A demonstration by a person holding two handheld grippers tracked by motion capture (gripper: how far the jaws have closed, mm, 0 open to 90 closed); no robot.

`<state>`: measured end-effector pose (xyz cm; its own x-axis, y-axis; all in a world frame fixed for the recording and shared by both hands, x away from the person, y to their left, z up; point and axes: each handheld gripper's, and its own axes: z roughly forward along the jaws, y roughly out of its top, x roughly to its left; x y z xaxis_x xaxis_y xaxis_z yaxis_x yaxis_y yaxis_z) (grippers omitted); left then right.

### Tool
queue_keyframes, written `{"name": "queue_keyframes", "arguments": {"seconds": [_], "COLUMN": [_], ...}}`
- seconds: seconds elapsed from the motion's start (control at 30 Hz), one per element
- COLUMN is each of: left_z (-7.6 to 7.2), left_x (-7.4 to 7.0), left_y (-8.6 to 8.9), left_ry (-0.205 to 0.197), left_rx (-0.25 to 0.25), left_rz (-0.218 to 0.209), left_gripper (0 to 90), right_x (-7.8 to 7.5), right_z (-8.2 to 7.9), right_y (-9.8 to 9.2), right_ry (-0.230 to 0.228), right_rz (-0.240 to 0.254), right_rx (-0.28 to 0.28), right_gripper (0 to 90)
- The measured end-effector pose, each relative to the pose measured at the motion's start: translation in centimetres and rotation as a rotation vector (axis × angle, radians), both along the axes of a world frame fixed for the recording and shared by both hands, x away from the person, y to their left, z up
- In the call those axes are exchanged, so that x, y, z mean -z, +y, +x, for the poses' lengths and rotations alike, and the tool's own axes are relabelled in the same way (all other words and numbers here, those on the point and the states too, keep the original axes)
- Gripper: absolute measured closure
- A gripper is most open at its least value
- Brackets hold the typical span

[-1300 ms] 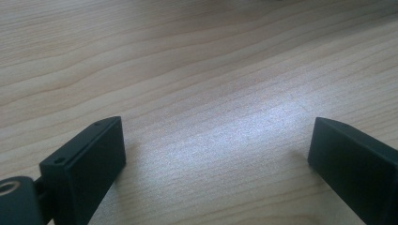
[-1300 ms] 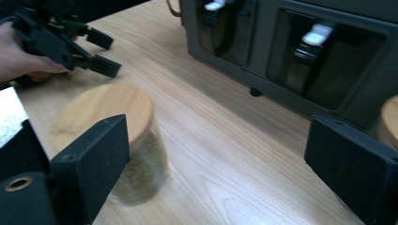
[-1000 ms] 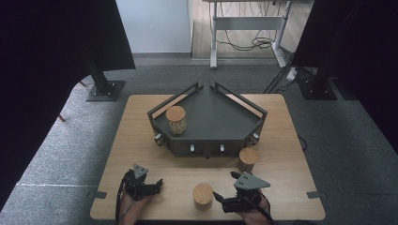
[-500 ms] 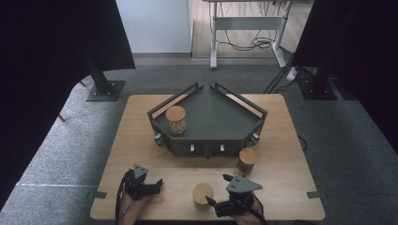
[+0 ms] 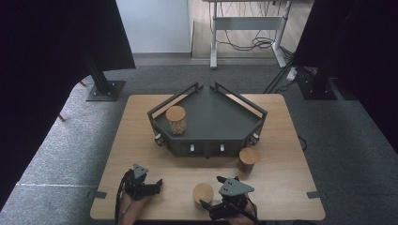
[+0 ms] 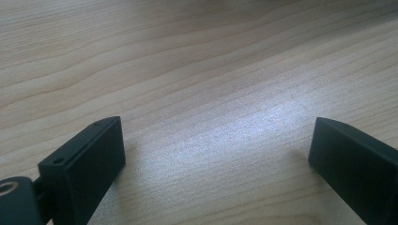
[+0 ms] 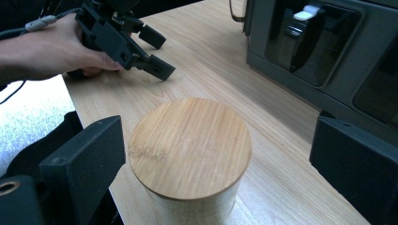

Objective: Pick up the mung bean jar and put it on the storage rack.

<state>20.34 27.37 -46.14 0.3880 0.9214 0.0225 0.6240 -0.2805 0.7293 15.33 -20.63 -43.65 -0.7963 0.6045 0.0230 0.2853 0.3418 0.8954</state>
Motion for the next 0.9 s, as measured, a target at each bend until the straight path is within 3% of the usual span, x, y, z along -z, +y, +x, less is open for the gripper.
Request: {"name": "queue_keyframes", "arguments": {"seconds": [0.27,0.9], "left_z": [0.0,0.0], "left_x": [0.0,0.0], "left_y": [0.1,0.1], "left_ry": [0.000,0.000], "left_rx": [0.002,0.002], "left_rz": [0.000,0.001], "left_gripper": [3.9,3.9], "right_x": [0.7,1.7], "right_z": [-0.2,0.2], "right_y": [1.2,2.6], "right_ry": [-0.007,-0.023], "right_rz": [-0.034,-0.064], "right_rx": [-0.010,-0.032], "right_gripper": [3.1,5.8]}}
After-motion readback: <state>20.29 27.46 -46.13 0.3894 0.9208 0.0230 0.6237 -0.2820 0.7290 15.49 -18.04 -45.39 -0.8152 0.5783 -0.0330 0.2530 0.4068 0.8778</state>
